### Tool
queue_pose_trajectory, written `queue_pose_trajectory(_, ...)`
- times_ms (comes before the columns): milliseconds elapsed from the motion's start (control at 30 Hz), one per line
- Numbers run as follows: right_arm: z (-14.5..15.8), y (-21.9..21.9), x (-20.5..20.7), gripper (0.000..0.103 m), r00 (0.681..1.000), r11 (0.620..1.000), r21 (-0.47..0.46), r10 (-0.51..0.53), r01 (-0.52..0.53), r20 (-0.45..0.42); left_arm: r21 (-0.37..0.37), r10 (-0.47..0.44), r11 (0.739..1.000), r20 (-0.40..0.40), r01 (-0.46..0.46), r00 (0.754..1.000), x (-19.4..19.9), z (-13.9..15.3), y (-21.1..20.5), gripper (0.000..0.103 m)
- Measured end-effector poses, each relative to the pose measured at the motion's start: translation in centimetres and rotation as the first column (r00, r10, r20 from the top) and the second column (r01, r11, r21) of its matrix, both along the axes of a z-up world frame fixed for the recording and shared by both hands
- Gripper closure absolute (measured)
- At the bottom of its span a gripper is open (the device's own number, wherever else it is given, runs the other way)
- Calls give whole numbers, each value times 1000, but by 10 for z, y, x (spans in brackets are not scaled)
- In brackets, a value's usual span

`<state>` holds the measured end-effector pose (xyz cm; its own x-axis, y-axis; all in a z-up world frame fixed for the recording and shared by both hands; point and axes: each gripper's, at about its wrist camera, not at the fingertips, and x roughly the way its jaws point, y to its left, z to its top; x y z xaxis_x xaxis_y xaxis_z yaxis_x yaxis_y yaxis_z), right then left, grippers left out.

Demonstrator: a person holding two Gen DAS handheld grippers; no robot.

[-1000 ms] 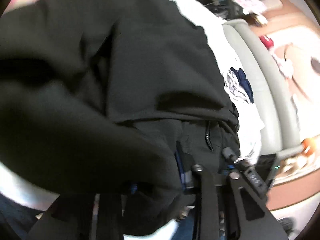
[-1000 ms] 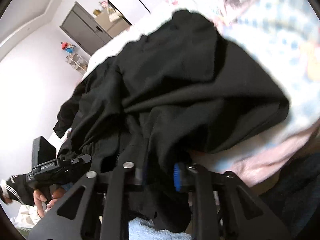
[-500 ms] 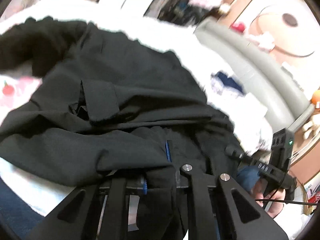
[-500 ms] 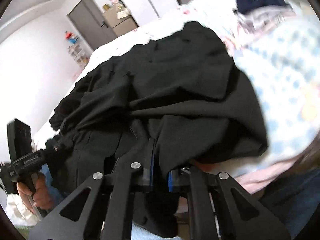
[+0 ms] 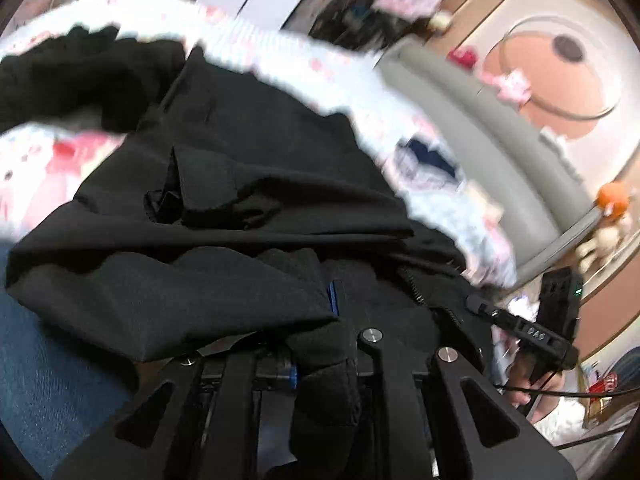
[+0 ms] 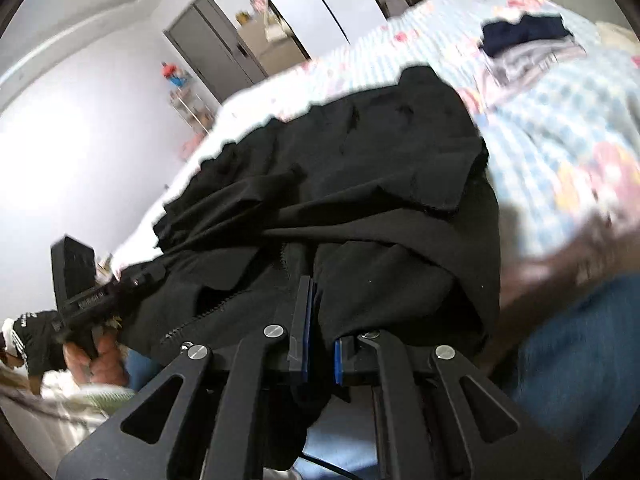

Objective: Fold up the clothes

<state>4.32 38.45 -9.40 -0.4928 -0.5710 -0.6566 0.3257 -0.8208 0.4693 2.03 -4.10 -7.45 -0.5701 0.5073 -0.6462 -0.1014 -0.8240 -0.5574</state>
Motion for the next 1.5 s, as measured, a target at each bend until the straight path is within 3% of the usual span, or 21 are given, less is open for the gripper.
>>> queue_pose_trajectory(100, -12, -6, -2, 96, 999, 1000, -8, -4, 5, 47, 1, -29, 1000, 39, 29, 999, -8, 1, -3, 89)
queue_pose_trajectory(167, -6, -11, -1, 96, 1000, 1000, 2, -5, 4, 17, 8, -51, 999, 55, 51, 997, -15, 7, -6, 87)
queue_pose_trajectory(267, 10, -13, -9, 94, 1000, 1000, -17, -1, 0, -31, 32, -96, 995, 33, 95, 995, -35, 35, -18, 75)
queue_pose_trajectory(367, 37, -26, -51, 93, 997, 999, -42, -3, 0, -80, 76, -128, 989, 22, 126, 991, -89, 60, -28, 65)
queue_pose_trajectory(433, 57, -39, -82, 88, 993, 999, -54, -7, 1, -114, 175, -153, 974, 47, 142, 987, -146, 67, -37, 39)
queue_pose_trajectory(500, 68, -63, -122, 85, 992, 999, -44, -22, 17, -125, 245, -140, 962, 77, 117, 987, -202, 67, -45, 33)
queue_pose_trajectory(567, 73, -89, -162, 84, 992, 999, -21, -52, 50, -113, 295, -62, 955, 176, 8, 982, -245, 56, -59, 33)
queue_pose_trajectory(633, 67, -98, -189, 83, 993, 994, -2, -109, 109, -55, 326, 17, 940, 249, -100, 968, -265, 49, -71, 32)
queue_pose_trajectory(767, 49, -92, -211, 79, 991, 988, -88, -128, 130, 21, 280, -39, 959, 245, -32, 969, -283, 47, -73, 24)
queue_pose_trajectory(867, 43, -86, -231, 78, 989, 977, -162, -123, 135, 79, 233, -66, 972, 206, 16, 976, -286, 53, -79, 23)
queue_pose_trajectory(967, 30, -72, -244, 76, 970, 935, -284, -163, 210, 179, 237, -73, 971, 124, 42, 990, -277, 59, -88, 23)
queue_pose_trajectory(1067, 26, -67, -241, 74, 939, 917, -262, -238, 302, 249, 127, 40, 991, 20, -42, 999, -238, 59, -101, 24)
queue_pose_trajectory(1167, 44, -74, -221, 69, 966, 945, -219, -219, 245, 135, 91, 159, 984, -53, -154, 986, -184, 40, -119, 25)
queue_pose_trajectory(1233, 55, -75, -209, 45, 974, 952, -207, -216, 225, 64, 70, 202, 977, -7, -201, 979, -174, 21, -123, 25)
queue_pose_trajectory(1267, 60, -68, -206, 27, 970, 940, -241, -240, 242, 38, 55, 221, 974, 24, -222, 975, -171, 11, -124, 25)
queue_pose_trajectory(1300, 66, -61, -203, 23, 964, 926, -274, -265, 258, 12, 39, 240, 970, 54, -242, 969, -168, 2, -125, 29)
queue_pose_trajectory(1333, 70, -57, -202, 23, 958, 921, -278, -286, 275, 0, 23, 259, 965, 84, -261, 962, -166, -8, -126, 37)
queue_pose_trajectory(1400, 77, -53, -207, 29, 948, 927, -205, -318, 313, 8, -12, 297, 954, 142, -298, 944, -160, -27, -127, 38)
queue_pose_trajectory(1500, 77, -69, -192, 31, 954, 956, -41, -294, 292, -56, 77, 411, 906, 67, -415, 909, -131, -18, -134, 29)
